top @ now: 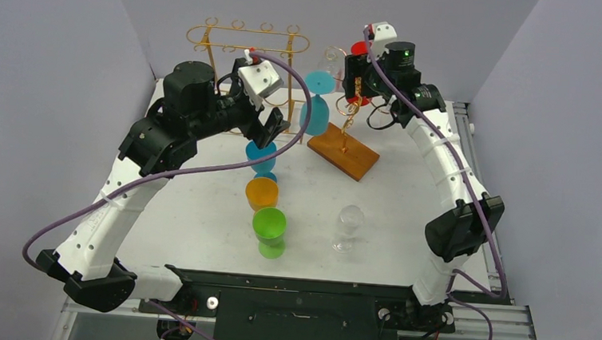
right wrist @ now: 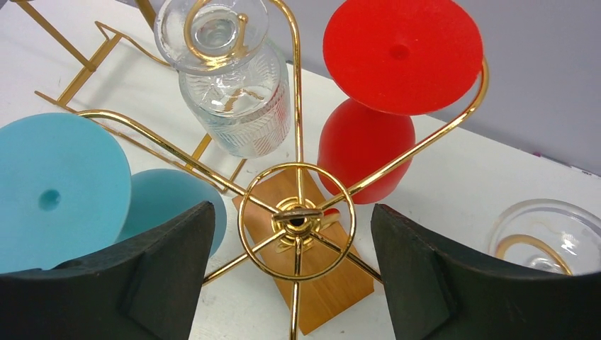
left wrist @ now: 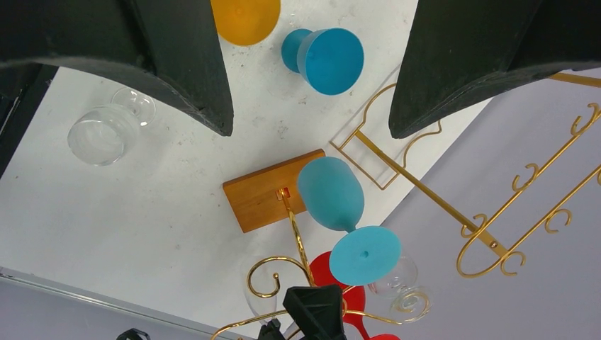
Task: Place the wine glass upside down on the wine glass rack
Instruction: Adjust the wine rack at the center of the board, then pick up the wine glass at the center of the board.
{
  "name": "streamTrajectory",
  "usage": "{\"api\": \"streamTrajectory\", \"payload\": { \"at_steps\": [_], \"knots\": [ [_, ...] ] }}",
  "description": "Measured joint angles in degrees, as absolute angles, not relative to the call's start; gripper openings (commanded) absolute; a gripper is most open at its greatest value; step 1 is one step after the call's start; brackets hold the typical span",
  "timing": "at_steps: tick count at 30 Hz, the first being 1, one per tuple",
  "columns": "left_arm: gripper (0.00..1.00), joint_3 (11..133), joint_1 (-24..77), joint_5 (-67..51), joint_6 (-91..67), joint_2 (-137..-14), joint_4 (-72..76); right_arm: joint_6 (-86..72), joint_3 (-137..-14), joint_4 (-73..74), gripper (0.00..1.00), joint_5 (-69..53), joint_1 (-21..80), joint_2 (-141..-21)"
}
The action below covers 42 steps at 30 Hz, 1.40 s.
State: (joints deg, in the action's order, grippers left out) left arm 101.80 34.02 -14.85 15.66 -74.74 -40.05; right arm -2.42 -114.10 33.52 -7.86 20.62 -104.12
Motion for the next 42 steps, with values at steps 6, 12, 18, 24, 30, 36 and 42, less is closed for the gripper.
{"api": "streamTrajectory", "payload": {
  "at_steps": [6,12,18,24,30,36,42],
  "knots": [
    [0.82,101.8,34.0,-14.9,15.6,-74.7,-40.1,-2.2,-115.7,34.6,0.78,-8.4,19.8,-102.2],
    [0.98,101.8,33.1,-14.7,14.9,-74.7,-40.1,-3.0,-115.0,34.9,0.79,-8.4,19.4,-95.7],
    [0.96,101.8,30.7,-14.3,12.1,-74.7,-40.6,-7.7,-98.7,32.4,0.72,-6.5,22.5,-75.6],
    [0.96,99.2,27.8,-14.2,9.5,-73.6,-41.3,-14.5,-82.8,33.9,0.62,-1.8,30.7,-60.3],
    [0.96,94.2,25.1,-15.0,9.0,-70.7,-43.0,-20.2,-66.9,39.7,0.59,1.7,32.7,-58.3],
    [0.96,91.6,24.2,-15.0,9.0,-67.7,-45.1,-23.2,-61.3,44.1,0.57,1.1,32.7,-59.6],
    [0.96,91.6,24.2,-16.0,9.1,-65.8,-46.5,-23.6,-61.2,44.7,0.5,-1.5,32.7,-59.5]
  ]
}}
